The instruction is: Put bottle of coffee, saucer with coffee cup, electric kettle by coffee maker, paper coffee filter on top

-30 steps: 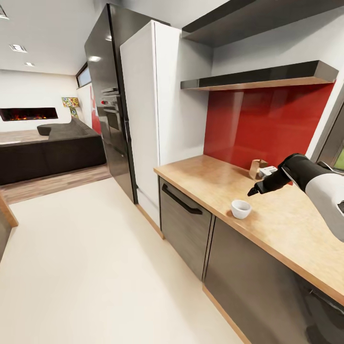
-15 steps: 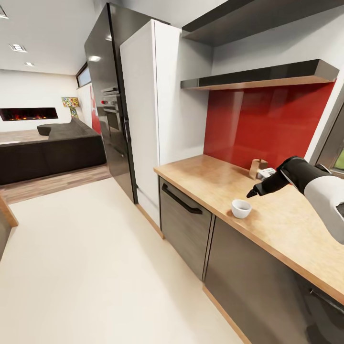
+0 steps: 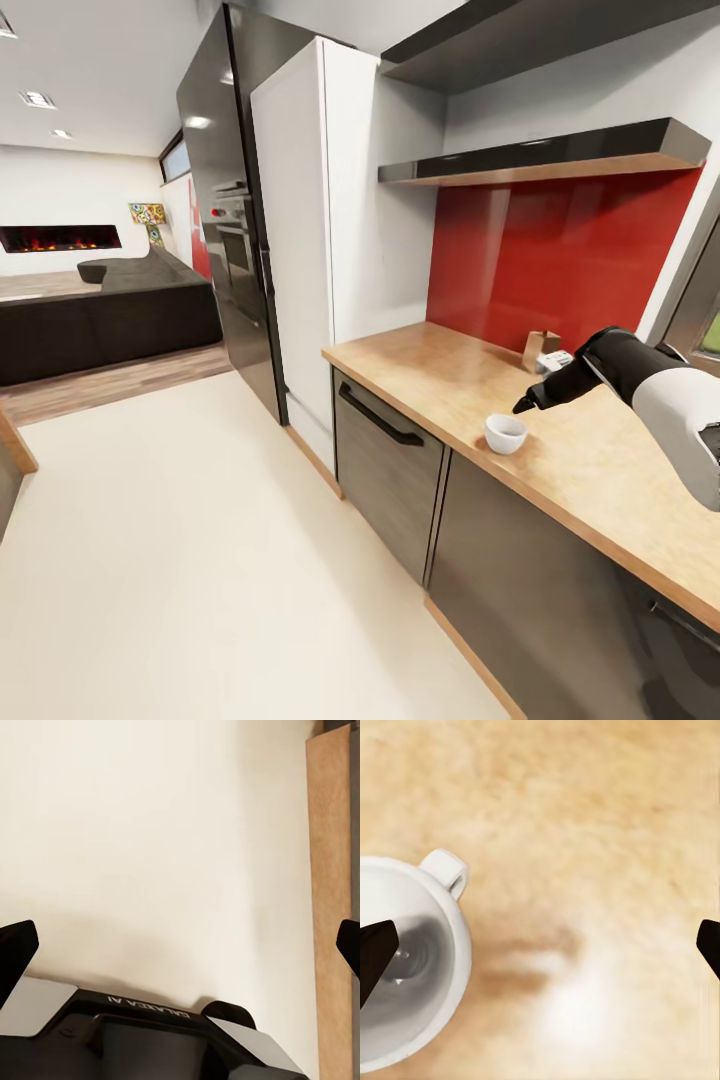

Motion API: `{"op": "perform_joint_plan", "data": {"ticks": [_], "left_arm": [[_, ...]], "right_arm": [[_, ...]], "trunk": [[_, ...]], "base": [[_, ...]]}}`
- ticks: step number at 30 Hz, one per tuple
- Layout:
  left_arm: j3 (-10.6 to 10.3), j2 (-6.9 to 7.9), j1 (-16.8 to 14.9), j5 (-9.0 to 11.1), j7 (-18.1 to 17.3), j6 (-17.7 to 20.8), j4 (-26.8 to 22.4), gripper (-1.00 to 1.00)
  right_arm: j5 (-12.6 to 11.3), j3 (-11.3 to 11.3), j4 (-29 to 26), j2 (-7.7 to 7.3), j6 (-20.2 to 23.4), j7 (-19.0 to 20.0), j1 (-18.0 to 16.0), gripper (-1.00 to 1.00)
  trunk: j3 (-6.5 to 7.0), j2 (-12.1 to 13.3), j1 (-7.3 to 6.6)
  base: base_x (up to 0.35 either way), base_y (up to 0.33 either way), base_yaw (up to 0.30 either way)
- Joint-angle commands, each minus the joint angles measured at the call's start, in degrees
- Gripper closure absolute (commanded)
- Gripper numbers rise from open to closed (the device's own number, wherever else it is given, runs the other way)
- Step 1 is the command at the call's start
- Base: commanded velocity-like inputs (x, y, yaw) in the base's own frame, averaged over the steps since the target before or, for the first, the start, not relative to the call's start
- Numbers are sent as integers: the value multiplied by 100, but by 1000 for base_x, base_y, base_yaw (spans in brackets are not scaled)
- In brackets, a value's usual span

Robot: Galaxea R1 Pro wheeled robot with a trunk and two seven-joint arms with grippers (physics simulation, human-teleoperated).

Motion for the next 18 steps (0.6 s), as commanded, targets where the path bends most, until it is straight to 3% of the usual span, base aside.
{"op": "perform_joint_plan", "data": {"ticks": [1, 4, 18], "left_arm": [[26, -2, -3, 36, -34, 33, 1, -100], [25, -2, -3, 34, -34, 33, 1, -100], [26, -2, -3, 35, -34, 33, 1, -100]], "right_arm": [[21, 16, -12, 0, 20, 37, -2, -100], [17, 16, -11, 9, 15, 37, -2, -100], [14, 16, -10, 13, 7, 37, 134, -100]], "trunk": [[-24, -45, 22], [-78, -165, 88], [-78, -165, 88]], "base": [[0, 0, 0], [0, 0, 0], [0, 0, 0]]}}
